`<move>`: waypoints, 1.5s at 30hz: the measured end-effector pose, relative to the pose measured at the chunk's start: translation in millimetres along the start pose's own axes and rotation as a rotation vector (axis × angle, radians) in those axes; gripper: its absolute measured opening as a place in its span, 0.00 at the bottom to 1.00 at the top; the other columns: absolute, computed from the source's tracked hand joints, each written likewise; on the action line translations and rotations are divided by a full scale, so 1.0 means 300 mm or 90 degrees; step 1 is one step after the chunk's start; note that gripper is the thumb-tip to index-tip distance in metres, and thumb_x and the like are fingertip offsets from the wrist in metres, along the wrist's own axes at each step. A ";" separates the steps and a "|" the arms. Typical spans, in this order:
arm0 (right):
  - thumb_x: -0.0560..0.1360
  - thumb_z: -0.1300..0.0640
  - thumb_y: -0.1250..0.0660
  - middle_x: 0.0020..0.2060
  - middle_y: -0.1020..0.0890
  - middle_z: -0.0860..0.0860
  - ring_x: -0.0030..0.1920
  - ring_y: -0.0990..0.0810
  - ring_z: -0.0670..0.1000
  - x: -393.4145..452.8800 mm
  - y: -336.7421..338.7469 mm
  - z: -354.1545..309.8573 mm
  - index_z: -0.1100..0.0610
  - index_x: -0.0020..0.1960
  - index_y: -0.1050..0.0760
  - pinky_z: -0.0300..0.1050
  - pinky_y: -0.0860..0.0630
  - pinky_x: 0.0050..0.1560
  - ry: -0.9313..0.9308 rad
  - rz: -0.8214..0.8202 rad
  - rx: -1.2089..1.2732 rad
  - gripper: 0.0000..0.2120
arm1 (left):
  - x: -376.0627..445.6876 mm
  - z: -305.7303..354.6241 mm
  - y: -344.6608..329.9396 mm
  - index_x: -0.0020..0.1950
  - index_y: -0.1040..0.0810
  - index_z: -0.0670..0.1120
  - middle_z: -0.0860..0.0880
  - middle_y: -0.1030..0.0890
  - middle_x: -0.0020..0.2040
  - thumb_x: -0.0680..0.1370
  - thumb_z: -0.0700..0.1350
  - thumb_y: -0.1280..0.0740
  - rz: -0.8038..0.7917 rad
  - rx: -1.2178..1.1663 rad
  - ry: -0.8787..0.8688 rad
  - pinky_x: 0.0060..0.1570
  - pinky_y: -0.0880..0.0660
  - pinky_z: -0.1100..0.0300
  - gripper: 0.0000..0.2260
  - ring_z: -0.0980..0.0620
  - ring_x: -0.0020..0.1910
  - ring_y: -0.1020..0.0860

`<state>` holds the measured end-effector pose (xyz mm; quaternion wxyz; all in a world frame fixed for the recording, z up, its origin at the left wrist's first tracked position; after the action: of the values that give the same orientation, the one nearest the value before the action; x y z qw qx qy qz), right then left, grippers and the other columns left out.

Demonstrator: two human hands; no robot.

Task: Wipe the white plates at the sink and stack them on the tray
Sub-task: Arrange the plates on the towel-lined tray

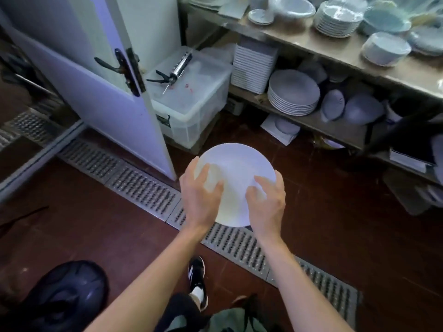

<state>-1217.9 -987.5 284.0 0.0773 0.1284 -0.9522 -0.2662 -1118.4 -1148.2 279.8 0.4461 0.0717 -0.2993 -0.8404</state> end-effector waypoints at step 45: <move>0.75 0.63 0.32 0.77 0.38 0.55 0.74 0.35 0.58 2.175 0.794 0.658 0.57 0.65 0.20 0.42 0.39 0.73 -0.145 0.268 -0.075 0.18 | 1.400 1.206 -1.978 0.70 0.22 0.43 0.46 0.31 0.77 0.73 0.44 0.23 -0.245 -0.056 -0.200 0.70 0.42 0.63 0.26 0.43 0.72 0.33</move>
<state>-1931.9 -881.2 293.8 0.0304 -0.1088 -0.9434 -0.3118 -1926.4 -1071.3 298.2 0.2289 -0.0234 -0.3089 -0.9228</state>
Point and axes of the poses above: each hand's wrist, its own x-axis towards the middle knuckle, its own y-axis out of the back of the hand, z = x × y, the point moved 6 cm from there along x, towards the middle knuckle
